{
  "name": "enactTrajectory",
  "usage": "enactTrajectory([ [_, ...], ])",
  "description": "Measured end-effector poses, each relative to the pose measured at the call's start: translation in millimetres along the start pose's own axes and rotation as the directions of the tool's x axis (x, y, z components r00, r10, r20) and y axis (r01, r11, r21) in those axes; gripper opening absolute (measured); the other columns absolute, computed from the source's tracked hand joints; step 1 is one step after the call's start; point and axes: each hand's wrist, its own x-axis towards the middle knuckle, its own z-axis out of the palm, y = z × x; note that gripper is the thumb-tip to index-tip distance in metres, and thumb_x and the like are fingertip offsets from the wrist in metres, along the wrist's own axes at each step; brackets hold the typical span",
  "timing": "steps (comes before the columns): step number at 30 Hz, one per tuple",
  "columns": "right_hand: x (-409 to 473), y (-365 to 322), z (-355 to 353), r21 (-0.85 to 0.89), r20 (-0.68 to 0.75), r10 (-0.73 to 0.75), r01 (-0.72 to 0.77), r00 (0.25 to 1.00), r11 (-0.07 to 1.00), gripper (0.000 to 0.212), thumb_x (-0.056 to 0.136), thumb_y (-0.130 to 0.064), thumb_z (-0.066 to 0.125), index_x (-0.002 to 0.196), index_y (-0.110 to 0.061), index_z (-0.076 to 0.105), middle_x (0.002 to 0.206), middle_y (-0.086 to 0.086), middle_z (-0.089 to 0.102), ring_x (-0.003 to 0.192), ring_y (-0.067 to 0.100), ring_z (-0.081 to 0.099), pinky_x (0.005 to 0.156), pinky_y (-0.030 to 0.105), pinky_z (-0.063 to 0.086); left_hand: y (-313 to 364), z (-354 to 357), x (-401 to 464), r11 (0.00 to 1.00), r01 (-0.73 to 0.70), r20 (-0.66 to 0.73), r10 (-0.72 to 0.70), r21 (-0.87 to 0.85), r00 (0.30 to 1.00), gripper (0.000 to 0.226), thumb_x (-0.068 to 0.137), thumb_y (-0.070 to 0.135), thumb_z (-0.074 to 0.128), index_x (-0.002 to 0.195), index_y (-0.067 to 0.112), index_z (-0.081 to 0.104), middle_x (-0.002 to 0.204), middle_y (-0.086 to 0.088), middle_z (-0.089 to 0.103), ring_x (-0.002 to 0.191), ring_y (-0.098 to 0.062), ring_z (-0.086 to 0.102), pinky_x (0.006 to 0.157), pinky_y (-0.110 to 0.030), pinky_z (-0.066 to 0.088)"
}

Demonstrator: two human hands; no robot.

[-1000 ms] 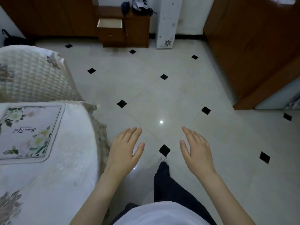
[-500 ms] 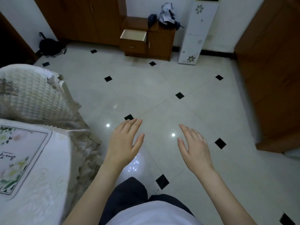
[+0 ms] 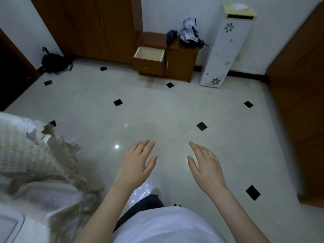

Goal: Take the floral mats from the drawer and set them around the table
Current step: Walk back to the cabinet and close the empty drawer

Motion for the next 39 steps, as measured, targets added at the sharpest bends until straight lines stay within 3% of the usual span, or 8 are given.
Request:
enactTrajectory([
  [10, 204, -3, -23, 0.037, -0.067, -0.008, 0.011, 0.998, 0.999, 0.057, 0.095, -0.047, 0.023, 0.145, -0.024, 0.037, 0.140, -0.004, 0.049, 0.131, 0.012, 0.038, 0.107, 0.024, 0.022, -49, -39, 218, 0.995, -0.088, -0.039, 0.089, 0.039, 0.995, 0.052, 0.096, 0.044, 0.032, 0.135, 0.015, 0.052, 0.133, -0.003, 0.055, 0.123, -0.024, 0.049, 0.101, -0.038, 0.041],
  [17, 344, 53, -16, 0.061, 0.006, -0.043, 0.043, 0.999, 0.997, 0.056, 0.097, -0.046, 0.024, 0.145, -0.022, 0.039, 0.138, -0.004, 0.052, 0.126, 0.013, 0.046, 0.109, 0.035, 0.033, -58, 6, 335, 0.999, -0.008, 0.016, 0.007, 0.040, 1.000, 0.055, 0.096, 0.047, 0.029, 0.139, 0.019, 0.048, 0.137, -0.001, 0.053, 0.127, -0.022, 0.048, 0.106, -0.035, 0.037],
  [24, 508, 82, -51, 0.044, 0.068, -0.164, 0.162, 0.984, 0.986, 0.059, 0.095, -0.049, 0.020, 0.145, -0.023, 0.038, 0.140, -0.006, 0.050, 0.128, 0.013, 0.044, 0.109, 0.035, 0.033, -56, -9, 480, 0.993, 0.111, -0.071, -0.108, 0.039, 0.992, 0.054, 0.097, 0.048, 0.028, 0.140, 0.021, 0.046, 0.139, 0.001, 0.051, 0.128, -0.020, 0.046, 0.106, -0.034, 0.037],
  [31, 642, 73, -60, 0.047, 0.089, -0.278, 0.275, 0.956, 0.960, 0.058, 0.095, -0.048, 0.023, 0.144, -0.021, 0.040, 0.139, -0.003, 0.051, 0.127, 0.015, 0.046, 0.108, 0.037, 0.036, -86, -37, 582, 0.976, 0.216, -0.166, -0.207, 0.036, 0.964, 0.054, 0.096, 0.047, 0.028, 0.139, 0.020, 0.048, 0.137, 0.002, 0.053, 0.128, -0.018, 0.046, 0.106, -0.036, 0.038],
  [39, 756, 32, -10, 0.049, 0.100, -0.282, 0.278, 0.954, 0.959, 0.057, 0.094, -0.046, 0.025, 0.141, -0.020, 0.044, 0.134, -0.003, 0.056, 0.122, 0.014, 0.050, 0.104, 0.034, 0.038, -182, -38, 655, 0.963, 0.266, -0.121, -0.260, 0.041, 0.958, 0.056, 0.096, 0.049, 0.026, 0.140, 0.021, 0.046, 0.140, 0.002, 0.051, 0.130, -0.017, 0.044, 0.107, -0.029, 0.030],
])
